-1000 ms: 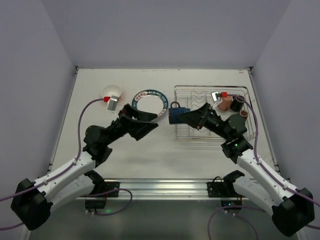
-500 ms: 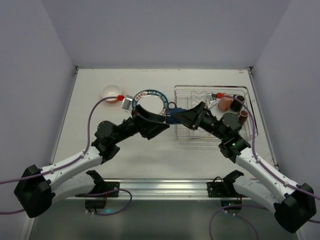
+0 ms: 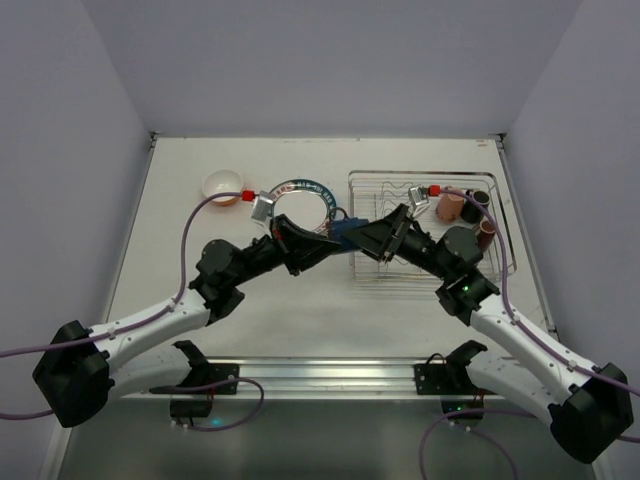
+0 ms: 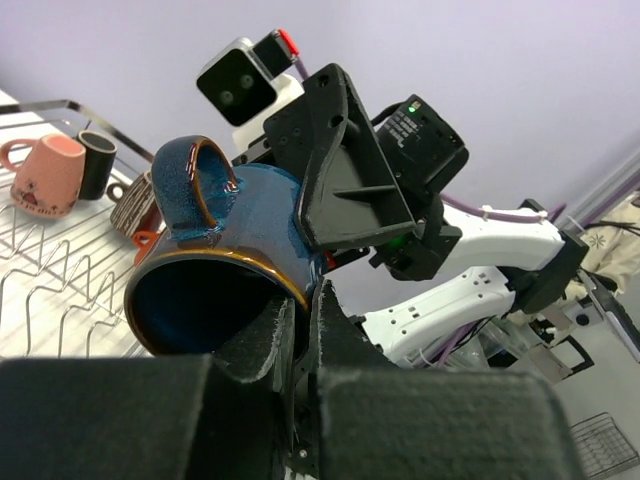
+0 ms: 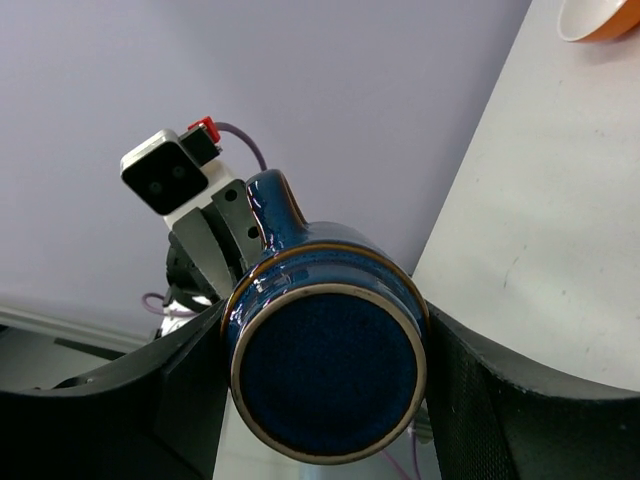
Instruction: Unload the mixed dishes from the dish rack
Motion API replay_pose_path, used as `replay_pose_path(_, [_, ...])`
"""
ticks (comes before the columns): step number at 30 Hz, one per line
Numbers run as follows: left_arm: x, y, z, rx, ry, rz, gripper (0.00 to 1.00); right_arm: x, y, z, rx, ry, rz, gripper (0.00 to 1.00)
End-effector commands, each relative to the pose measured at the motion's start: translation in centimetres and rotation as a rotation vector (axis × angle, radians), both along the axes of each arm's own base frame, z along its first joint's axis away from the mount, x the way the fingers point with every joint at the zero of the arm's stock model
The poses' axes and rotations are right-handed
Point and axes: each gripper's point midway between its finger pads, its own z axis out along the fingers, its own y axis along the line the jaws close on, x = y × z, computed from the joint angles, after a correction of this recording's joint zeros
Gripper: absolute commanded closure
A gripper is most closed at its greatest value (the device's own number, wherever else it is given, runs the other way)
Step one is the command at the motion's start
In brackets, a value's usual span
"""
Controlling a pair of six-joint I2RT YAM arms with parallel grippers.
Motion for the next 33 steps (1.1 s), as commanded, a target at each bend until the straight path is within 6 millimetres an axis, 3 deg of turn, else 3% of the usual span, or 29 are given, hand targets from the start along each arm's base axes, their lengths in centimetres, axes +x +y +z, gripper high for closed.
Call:
replay_pose_path(1, [-0.8,-0.1,2.1,-0.021,-0.132,-0.007,1.0,-1.8,0.5,4.4,0.1,-0.101,0.06,1.0])
replay_pose_path(6, [-0.6,0.6,2.2,-0.026,-0.151,0.037,1.0,-2.7,1.3,4.2,0.1,-0.103,0.094,0.97])
replay_pose_path(8, [-0.6,1.4,2.7,-0.041,-0.163,0.08,1.0,-2.5,1.4,3.5,0.094,-0.092,0.091,0.7])
replay_pose_path(9, [-0.2,1.6,2.3,-0.018,-0.152,0.103,1.0,-2.3,1.4,3.2,0.089,-0.086,0.08,0.47])
replay_pose_path(10, [-0.1,2.1,2.7,-0.014,-0.149,0.132,1.0,-2.1,1.4,2.8,0.074,-0.08,0.075,0.02])
replay_pose_path(11, [1.1,2.5,1.5,0.035,-0.094,0.192,1.0,-2.0,1.4,2.5,0.055,-0.089,0.07,0.01])
replay_pose_path(13, [2.6,3.8,1.9,0.06,-0.063,0.31,1.0,-1.3,1.2,1.6,0.007,-0.063,0.027,0.01])
replay_pose_path(14, [3.4,4.3,-0.2,0.149,-0.006,0.355,1.0,-0.8,1.0,1.1,-0.031,-0.082,-0.002,0.01])
replay_pose_path(15, [3.7,4.9,0.6,0.164,0.006,0.392,1.0,-0.1,0.3,0.1,-0.077,-0.056,-0.054,0.01])
replay_pose_path(16, [5.0,6.0,0.2,0.198,0.04,0.483,1.0,0.2,-0.1,0.1,-0.102,-0.062,-0.083,0.01])
replay_pose_path(17, [5.4,6.8,-2.1,0.31,0.085,0.522,1.0,0.6,-0.8,-0.4,-0.146,-0.083,-0.12,0.01])
replay_pose_path(18, [6.0,7.3,-1.6,0.344,0.094,0.561,1.0,1.3,-1.7,-1.6,-0.2,-0.056,-0.183,0.01])
replay_pose_path(19, [7.3,8.7,-2.2,0.399,0.128,0.665,1.0,1.1,-2.6,-0.7,-0.208,-0.091,-0.221,0.01])
replay_pose_path(21, [8.7,11.4,-8.0,0.685,0.272,0.773,1.0,1.4,-4.2,-1.9,-0.327,-0.113,-0.284,0.01])
replay_pose_path(22, [9.8,12.5,-7.1,0.722,0.309,0.827,1.0,2.1,-5.6,-0.9,-0.379,-0.168,-0.361,0.01])
replay_pose_path(23, [11.1,15.6,-11.2,0.89,0.431,0.868,1.0,2.2,-6.4,-1.9,-0.448,-0.155,-0.384,0.01])
replay_pose_path(25, [11.8,16.8,-13.7,0.948,0.548,0.756,1.0,3.2,-8.3,-1.0,-0.551,-0.203,-0.472,0.01])
replay_pose_path(26, [13.0,19.8,-15.0,0.972,0.607,0.774,1.0,3.4,-8.9,-1.2,-0.6,-0.21,-0.492,0.01])
replay_pose_path(27, [13.3,20.5,-16.7,1.003,0.658,0.752,1.0,3.5,-9.6,-2.0,-0.661,-0.195,-0.5,0.01])
replay_pose_path(28, [13.5,22.0,-17.5,1.033,0.693,0.782,1.0,3.8,-10.2,-1.3,-0.701,-0.23,-0.515,0.01])
replay_pose_path(29, [13.8,23.8,-18.0,1.07,0.718,0.83,1.0,4.1,-10.8,-1.8,-0.751,-0.226,-0.53,0.01])
replay_pose_path(33, [14.5,26.7,-20.3,1.168,0.811,0.871,1.0,4.5,-11.7,-3.6,-0.878,-0.235,-0.491,0.01])
